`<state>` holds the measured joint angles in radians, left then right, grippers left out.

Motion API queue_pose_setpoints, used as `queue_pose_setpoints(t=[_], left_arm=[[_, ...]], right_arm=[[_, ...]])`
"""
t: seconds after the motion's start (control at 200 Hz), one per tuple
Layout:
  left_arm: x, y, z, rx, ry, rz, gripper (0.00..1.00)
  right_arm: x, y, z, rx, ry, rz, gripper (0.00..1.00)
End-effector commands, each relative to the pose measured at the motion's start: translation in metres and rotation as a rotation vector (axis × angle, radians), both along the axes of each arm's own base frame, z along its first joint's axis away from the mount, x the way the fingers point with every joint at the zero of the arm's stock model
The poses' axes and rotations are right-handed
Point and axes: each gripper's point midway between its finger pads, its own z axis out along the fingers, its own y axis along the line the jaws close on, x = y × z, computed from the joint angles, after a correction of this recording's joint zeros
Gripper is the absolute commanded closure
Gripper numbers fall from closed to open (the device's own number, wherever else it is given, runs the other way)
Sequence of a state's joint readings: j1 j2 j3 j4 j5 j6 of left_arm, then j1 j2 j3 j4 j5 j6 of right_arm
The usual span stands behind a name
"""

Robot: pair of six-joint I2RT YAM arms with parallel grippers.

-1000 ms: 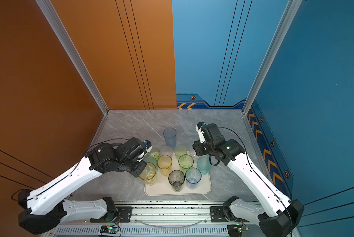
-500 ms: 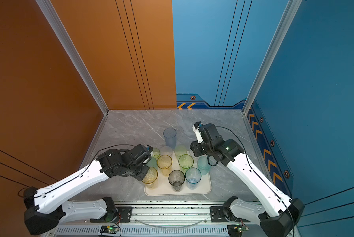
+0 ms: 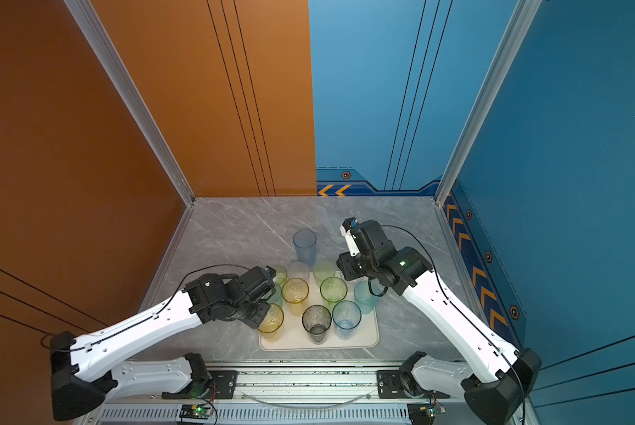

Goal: Place the glasses into the tray
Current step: 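Lower the yellow glass onto the tray's near edge with the left gripper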

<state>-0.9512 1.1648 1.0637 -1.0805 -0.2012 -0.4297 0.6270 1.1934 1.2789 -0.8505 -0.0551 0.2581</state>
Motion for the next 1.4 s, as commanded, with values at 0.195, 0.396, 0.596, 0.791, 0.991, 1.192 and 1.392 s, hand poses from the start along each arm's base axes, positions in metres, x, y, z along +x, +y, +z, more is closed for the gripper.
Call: queue_pose_setpoints(t=[0.195,0.396,0.596,0.791,0.991,1.192,1.392], left_arm=[[0.003,0.005,-0.006,-0.043,-0.048,0.043,0.95],[-0.001,0.008,-0.014,-0.047,-0.016,0.052,0.95],[-0.003,0.010,-0.022,-0.049,-0.001,0.061,0.94],[-0.003,0.012,-0.021,-0.054,-0.010,0.062,0.88],[-0.002,0.013,-0.014,-0.071,-0.035,0.064,0.83],[0.000,0.012,-0.007,-0.087,-0.053,0.063,0.81],[0.003,0.010,0.003,-0.101,-0.079,0.054,0.81]], right_arm=[[-0.002,0.001,0.003,-0.036,0.003,0.013,0.61],[-0.001,0.004,0.004,-0.043,0.002,0.018,0.61],[-0.002,0.006,0.003,-0.053,0.006,0.024,0.61],[-0.005,0.006,0.002,-0.069,0.012,0.030,0.60],[-0.009,0.005,0.001,-0.080,0.018,0.032,0.60],[-0.012,0.004,0.002,-0.089,0.019,0.033,0.60],[-0.013,0.000,0.004,-0.096,0.015,0.027,0.60]])
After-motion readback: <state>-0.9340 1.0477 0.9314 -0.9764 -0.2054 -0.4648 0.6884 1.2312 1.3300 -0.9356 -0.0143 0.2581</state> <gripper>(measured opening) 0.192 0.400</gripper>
